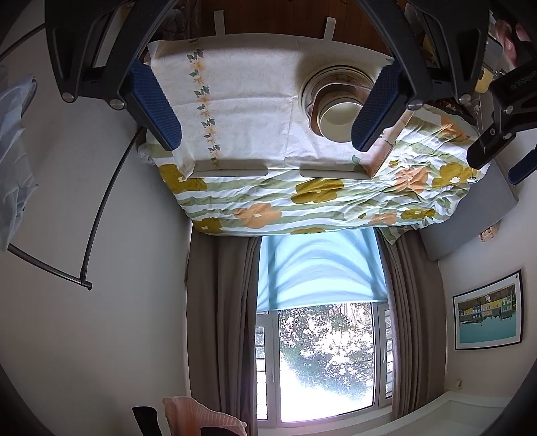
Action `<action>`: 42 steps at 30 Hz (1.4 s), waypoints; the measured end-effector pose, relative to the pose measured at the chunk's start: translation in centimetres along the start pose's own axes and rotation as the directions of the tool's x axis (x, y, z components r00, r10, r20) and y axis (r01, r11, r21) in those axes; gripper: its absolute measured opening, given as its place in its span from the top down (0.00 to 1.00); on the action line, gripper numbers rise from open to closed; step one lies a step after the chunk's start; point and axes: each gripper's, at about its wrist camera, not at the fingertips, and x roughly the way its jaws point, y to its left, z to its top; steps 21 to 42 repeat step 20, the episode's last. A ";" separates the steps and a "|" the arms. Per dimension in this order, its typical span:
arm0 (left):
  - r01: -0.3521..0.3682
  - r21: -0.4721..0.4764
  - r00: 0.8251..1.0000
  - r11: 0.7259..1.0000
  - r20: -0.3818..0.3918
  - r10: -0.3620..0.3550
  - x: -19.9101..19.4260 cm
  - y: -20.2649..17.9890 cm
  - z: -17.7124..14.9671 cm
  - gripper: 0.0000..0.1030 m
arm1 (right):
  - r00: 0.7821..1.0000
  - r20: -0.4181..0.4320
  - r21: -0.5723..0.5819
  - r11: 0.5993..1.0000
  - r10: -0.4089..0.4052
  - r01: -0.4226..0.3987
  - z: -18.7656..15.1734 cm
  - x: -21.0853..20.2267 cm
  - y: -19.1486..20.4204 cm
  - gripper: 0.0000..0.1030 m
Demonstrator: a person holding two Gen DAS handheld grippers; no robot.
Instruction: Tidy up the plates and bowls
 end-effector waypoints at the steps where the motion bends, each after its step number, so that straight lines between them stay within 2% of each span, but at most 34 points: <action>1: -0.003 -0.001 1.000 1.000 -0.001 0.003 0.1 0.0 0.0 0.00 | 1.000 0.000 0.000 1.000 0.000 0.000 0.0 0.0 0.0 0.02; 6: -0.011 -0.014 1.000 1.000 0.011 0.011 -0.1 0.3 0.1 0.00 | 1.000 0.000 0.000 1.000 0.000 0.000 0.0 0.0 0.0 0.02; 11: -0.055 0.000 0.998 0.998 0.032 0.055 -0.1 0.2 0.2 0.00 | 1.000 -0.006 -0.001 1.000 0.006 -0.006 0.0 0.3 0.1 0.02; 42: -0.060 0.007 0.997 0.998 0.049 0.060 0.5 0.5 0.2 0.00 | 1.000 -0.012 -0.003 1.000 0.008 -0.008 0.1 0.7 0.8 0.02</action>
